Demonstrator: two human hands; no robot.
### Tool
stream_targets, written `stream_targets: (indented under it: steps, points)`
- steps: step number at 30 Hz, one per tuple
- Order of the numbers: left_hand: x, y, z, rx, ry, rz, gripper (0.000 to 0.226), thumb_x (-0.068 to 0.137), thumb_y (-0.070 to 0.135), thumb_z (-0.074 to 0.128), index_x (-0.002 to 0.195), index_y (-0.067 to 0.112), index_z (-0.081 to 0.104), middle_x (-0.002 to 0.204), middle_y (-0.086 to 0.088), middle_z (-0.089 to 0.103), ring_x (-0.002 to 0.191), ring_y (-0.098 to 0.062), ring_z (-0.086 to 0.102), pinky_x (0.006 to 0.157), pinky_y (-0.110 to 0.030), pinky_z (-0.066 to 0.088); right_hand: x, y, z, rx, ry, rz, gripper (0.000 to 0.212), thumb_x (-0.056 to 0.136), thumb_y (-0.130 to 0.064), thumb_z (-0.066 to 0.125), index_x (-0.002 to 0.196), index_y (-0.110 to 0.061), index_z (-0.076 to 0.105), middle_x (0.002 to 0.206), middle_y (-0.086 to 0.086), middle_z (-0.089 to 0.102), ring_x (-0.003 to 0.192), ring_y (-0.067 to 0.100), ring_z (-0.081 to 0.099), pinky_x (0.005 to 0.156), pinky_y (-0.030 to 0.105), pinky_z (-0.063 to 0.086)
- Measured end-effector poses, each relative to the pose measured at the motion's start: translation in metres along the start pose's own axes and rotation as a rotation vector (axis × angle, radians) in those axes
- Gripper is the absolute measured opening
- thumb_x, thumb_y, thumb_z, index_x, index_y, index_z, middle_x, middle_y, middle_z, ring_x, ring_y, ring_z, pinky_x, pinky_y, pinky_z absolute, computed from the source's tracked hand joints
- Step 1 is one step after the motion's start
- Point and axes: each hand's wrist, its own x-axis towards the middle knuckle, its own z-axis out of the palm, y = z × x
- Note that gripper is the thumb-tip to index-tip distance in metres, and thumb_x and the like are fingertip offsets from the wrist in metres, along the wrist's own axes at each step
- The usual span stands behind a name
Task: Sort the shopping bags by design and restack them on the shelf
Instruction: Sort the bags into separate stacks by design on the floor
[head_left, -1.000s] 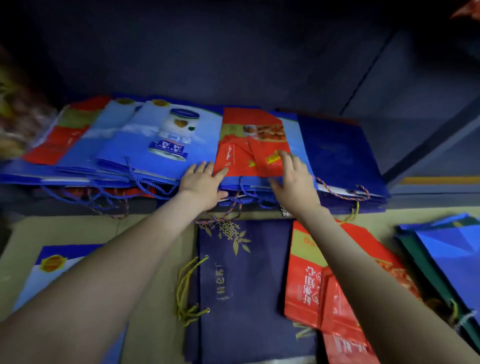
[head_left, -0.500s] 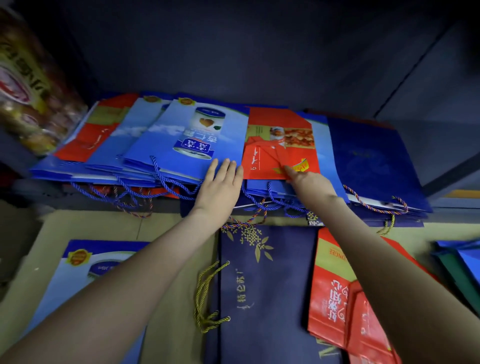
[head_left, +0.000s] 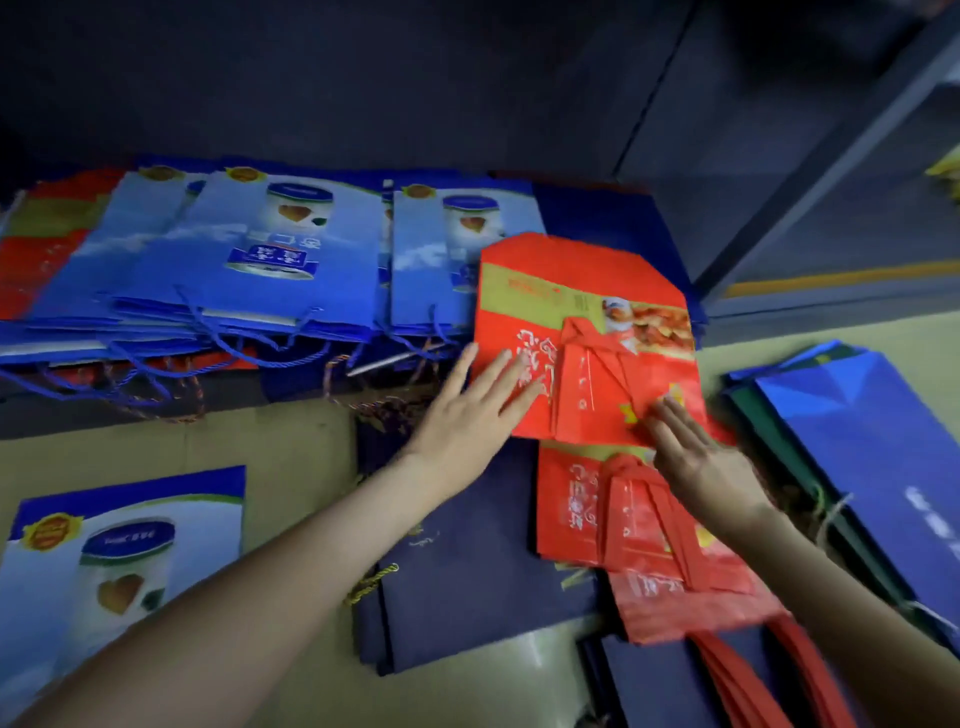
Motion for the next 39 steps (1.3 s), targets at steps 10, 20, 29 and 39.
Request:
stream_targets:
  steps: [10,20,29,39]
  points:
    - [-0.014,0.121,0.034,-0.345,-0.643,0.236,0.064,0.099,0.018,0.042,0.152,0.015,0.006,0.158,-0.015,-0.009,0.145,-0.029,-0.01,0.117,-0.046,0.004,-0.133,-0.003,0.04,0.13,-0.762,0.441,0.093,0.092,-0.008,0.051,0.145,-0.042,-0.018,0.159,-0.005,-0.007,0.147,0.024,0.005,0.114,0.043,0.026]
    - [-0.028,0.127,0.058,-0.795,-0.8,-0.178,0.092,0.094,0.044,0.048,0.148,0.008,-0.016,0.157,-0.019,-0.011,0.145,-0.029,-0.01,0.118,-0.034,-0.001,-0.11,-0.035,0.058,0.279,-0.65,0.604,0.074,0.093,-0.006,0.038,0.152,-0.023,-0.004,0.16,0.004,-0.002,0.146,0.025,-0.004,0.118,0.047,0.005]
    - [-0.032,0.17,0.05,-0.893,-0.809,-0.013,0.085,0.097,0.023,0.044,0.144,-0.002,-0.022,0.155,-0.019,-0.016,0.145,-0.023,-0.01,0.117,-0.027,-0.002,-0.119,-0.065,0.057,0.616,-0.629,0.584,0.073,0.093,-0.058,0.039,0.15,-0.038,-0.003,0.159,0.008,-0.004,0.146,0.02,-0.008,0.117,0.045,0.0]
    - [-0.016,0.195,0.051,-0.633,-0.731,0.041,0.073,0.099,0.018,0.038,0.149,0.005,-0.013,0.158,-0.016,-0.003,0.146,-0.026,-0.003,0.116,-0.035,0.002,-0.121,-0.07,0.065,0.42,-0.64,0.491,0.066,0.1,-0.041,0.033,0.148,-0.037,-0.011,0.158,-0.008,-0.014,0.146,0.019,-0.011,0.116,0.051,0.002]
